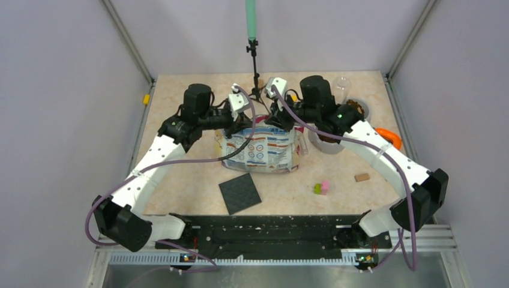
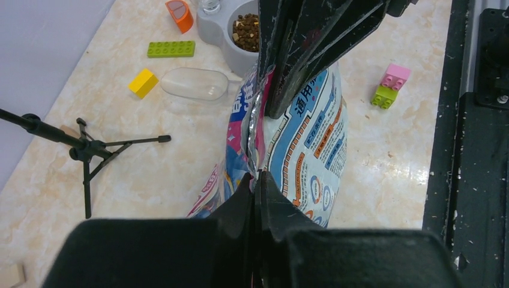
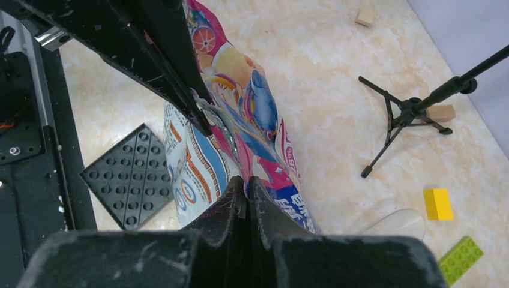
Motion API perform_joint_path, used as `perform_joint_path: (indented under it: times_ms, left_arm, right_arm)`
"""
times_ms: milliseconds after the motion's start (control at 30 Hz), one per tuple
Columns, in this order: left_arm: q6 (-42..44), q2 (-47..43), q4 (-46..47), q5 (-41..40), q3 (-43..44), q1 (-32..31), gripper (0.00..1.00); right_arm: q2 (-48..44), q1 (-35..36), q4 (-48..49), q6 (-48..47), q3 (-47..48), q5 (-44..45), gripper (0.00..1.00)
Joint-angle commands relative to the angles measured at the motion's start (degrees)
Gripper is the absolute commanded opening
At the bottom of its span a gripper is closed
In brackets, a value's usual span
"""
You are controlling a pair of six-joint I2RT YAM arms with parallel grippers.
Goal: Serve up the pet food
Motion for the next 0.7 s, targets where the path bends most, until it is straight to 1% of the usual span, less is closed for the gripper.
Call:
perform_joint_path:
  times_ms: [0, 33, 67, 100, 167, 233, 333, 400, 467, 500, 533, 567, 600, 667]
  left_arm:
    - [-1.2, -4.1, 3.9, -0.7, -1.1, 0.1, 0.12]
    - [-0.9, -3.7, 3.1, 0.3, -1.0, 0.1, 0.37]
    - [-0.3, -3.2, 2.4, 1.8, -0.6, 0.0, 0.53]
    - [-1.3, -2.6, 2.8, 3.0, -0.5, 0.0, 0.6]
    - [-3.9, -1.6, 4.9, 4.6, -0.6, -0.3, 0.68]
    - [-5.1, -0.8, 7.0, 4.9, -0.9, -1.3, 0.7]
    - [-7.1, 0.7, 10.8, 5.4, -1.4, -3.0, 0.71]
    - [-8.0, 2.2, 12.6, 5.8, -1.3, -3.8, 0.68]
    - [-8.8, 3.2, 13.5, 6.0, -0.9, -4.3, 0.59]
    - [-9.1, 3.7, 13.7, 6.0, -0.5, -4.4, 0.47]
    - [-9.7, 3.9, 13.8, 5.7, -0.2, -4.4, 0.33]
    - [-9.9, 4.1, 13.8, 5.4, 0.1, -4.4, 0.13]
    - [-9.8, 4.2, 13.6, 5.2, 0.3, -4.4, 0.0]
    - [-9.6, 3.6, 13.2, 4.4, 0.2, -4.4, 0.0]
  right_arm:
    - [-3.1, 0.0, 11.7, 3.0, -2.2, -2.4, 0.0]
    - [-3.6, 0.0, 11.9, 3.0, -2.5, -3.5, 0.0]
    - [-4.0, 0.0, 11.7, 3.0, -2.6, -4.7, 0.0]
    - [-4.0, 0.0, 11.4, 3.1, -2.6, -5.4, 0.0]
    - [-4.1, 0.0, 10.3, 3.2, -2.3, -6.6, 0.0]
    - [-4.2, 0.1, 9.6, 3.4, -2.2, -7.0, 0.0]
    - [-4.5, 0.0, 8.8, 3.5, -2.3, -7.3, 0.0]
    - [-4.9, 0.0, 8.2, 3.4, -2.4, -7.8, 0.0]
    - [-5.1, 0.0, 7.0, 2.8, -2.1, -8.3, 0.0]
    - [-5.2, 0.0, 5.9, 2.5, -1.8, -8.5, 0.0]
    - [-5.3, 0.0, 5.0, 2.1, -1.5, -8.6, 0.0]
    - [-5.4, 0.0, 4.2, 1.7, -1.2, -8.6, 0.0]
    - [-5.6, 0.0, 3.5, 1.5, -1.0, -8.1, 0.0]
    - [-5.6, 0.0, 1.3, 0.5, -0.3, -7.1, 0.0]
